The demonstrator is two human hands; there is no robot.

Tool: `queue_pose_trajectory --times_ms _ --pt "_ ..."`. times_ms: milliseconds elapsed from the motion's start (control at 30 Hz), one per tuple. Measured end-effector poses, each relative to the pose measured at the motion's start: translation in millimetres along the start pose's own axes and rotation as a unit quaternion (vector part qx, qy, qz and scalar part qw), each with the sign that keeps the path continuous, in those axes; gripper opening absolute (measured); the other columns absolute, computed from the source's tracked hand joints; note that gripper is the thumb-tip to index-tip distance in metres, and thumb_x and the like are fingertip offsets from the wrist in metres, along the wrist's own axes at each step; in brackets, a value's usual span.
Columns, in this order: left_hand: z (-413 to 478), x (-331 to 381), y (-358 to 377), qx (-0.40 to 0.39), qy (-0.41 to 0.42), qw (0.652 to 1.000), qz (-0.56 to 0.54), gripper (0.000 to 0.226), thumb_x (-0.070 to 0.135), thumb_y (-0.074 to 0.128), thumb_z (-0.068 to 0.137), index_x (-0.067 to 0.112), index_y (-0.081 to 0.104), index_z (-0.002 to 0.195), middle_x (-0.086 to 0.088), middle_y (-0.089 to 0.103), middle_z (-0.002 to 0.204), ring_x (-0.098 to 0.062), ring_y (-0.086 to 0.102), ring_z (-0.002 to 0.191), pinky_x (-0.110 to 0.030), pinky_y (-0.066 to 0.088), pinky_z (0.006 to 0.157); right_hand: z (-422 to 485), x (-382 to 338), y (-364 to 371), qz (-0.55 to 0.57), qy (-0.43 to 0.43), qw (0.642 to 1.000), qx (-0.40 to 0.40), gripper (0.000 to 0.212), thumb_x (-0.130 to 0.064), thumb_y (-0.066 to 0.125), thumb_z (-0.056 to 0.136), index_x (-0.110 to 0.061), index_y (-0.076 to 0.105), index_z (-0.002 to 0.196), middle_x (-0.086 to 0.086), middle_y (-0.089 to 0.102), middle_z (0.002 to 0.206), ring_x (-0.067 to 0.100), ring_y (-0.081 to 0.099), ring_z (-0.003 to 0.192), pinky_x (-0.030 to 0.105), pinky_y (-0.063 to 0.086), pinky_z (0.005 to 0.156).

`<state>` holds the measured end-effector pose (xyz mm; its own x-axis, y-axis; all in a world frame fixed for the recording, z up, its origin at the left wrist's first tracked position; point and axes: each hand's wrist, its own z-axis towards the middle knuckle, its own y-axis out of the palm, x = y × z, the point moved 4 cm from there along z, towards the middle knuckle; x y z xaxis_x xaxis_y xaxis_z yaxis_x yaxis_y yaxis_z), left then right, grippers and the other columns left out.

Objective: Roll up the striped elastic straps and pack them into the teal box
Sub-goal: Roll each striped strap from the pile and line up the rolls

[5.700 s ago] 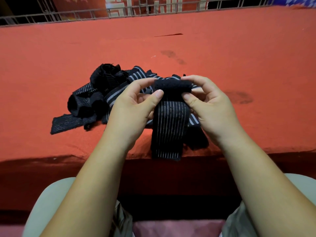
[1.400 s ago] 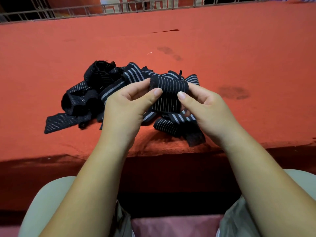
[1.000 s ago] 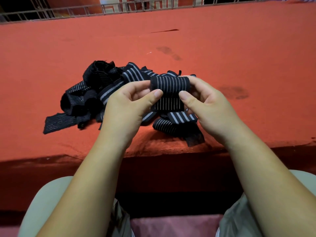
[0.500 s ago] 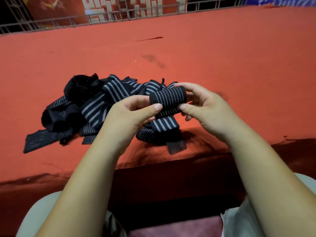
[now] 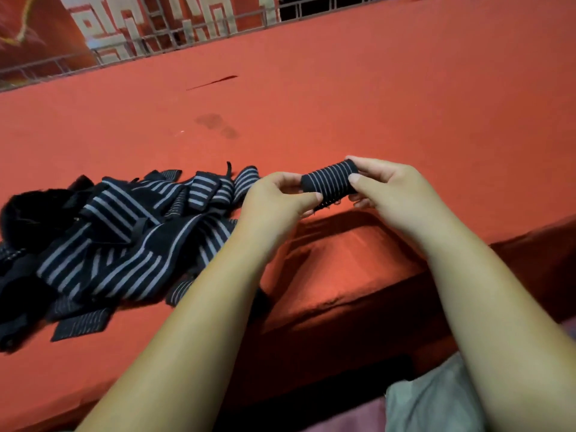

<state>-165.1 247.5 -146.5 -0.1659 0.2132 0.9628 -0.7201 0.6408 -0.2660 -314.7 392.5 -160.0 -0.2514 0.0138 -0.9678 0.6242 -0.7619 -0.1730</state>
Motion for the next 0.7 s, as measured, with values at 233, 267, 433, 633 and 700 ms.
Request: queue_pose_trajectory --times_ms 233,267,433,633,700 --pt "48 -11 71 -0.030 -0.019 0.999 0.031 0.031 0.001 0.083 0.089 0.010 0.073 0.117 -0.002 0.075 0.098 -0.005 0.073 0.070 -0.021 0.062 0.065 32 27 -35 -0.094 0.012 0.992 0.087 0.036 -0.013 0.061 0.104 -0.027 0.073 0.135 -0.009 0.076 0.117 0.008 0.069 0.099 0.031 0.053 0.102" --pt "52 -14 76 -0.032 -0.030 0.999 0.026 0.031 0.002 0.082 0.090 0.011 0.072 0.119 -0.002 0.074 0.101 -0.008 0.073 0.073 -0.020 0.060 0.059 36 30 -37 -0.109 0.014 0.989 0.097 0.036 -0.013 0.061 0.104 -0.026 0.073 0.135 -0.007 0.076 0.121 0.012 0.070 0.106 0.031 0.052 0.104" --pt "68 -29 84 -0.026 -0.044 0.997 0.053 0.037 0.005 0.085 0.088 0.012 0.074 0.122 0.000 0.075 0.103 -0.013 0.073 0.080 -0.032 0.066 0.078 45 48 -37 -0.205 0.021 0.971 0.118 0.035 -0.016 0.062 0.104 -0.022 0.073 0.137 -0.002 0.074 0.135 0.017 0.065 0.127 0.024 0.044 0.105" --pt "65 -24 82 -0.043 -0.051 0.995 0.072 0.040 0.011 0.087 0.088 0.011 0.074 0.126 0.000 0.080 0.109 -0.015 0.076 0.084 -0.037 0.066 0.087 44 51 -36 -0.238 0.036 0.962 0.126 0.034 -0.018 0.064 0.103 -0.022 0.073 0.136 0.000 0.073 0.136 0.021 0.064 0.129 0.026 0.043 0.105" --pt "59 -19 78 -0.046 -0.063 0.995 0.067 0.041 0.008 0.083 0.093 0.010 0.069 0.131 -0.004 0.077 0.115 -0.015 0.074 0.075 -0.025 0.062 0.064 42 46 -37 -0.240 0.046 0.961 0.127 0.034 -0.017 0.065 0.103 -0.020 0.072 0.136 0.001 0.073 0.136 0.021 0.064 0.130 0.025 0.042 0.104"
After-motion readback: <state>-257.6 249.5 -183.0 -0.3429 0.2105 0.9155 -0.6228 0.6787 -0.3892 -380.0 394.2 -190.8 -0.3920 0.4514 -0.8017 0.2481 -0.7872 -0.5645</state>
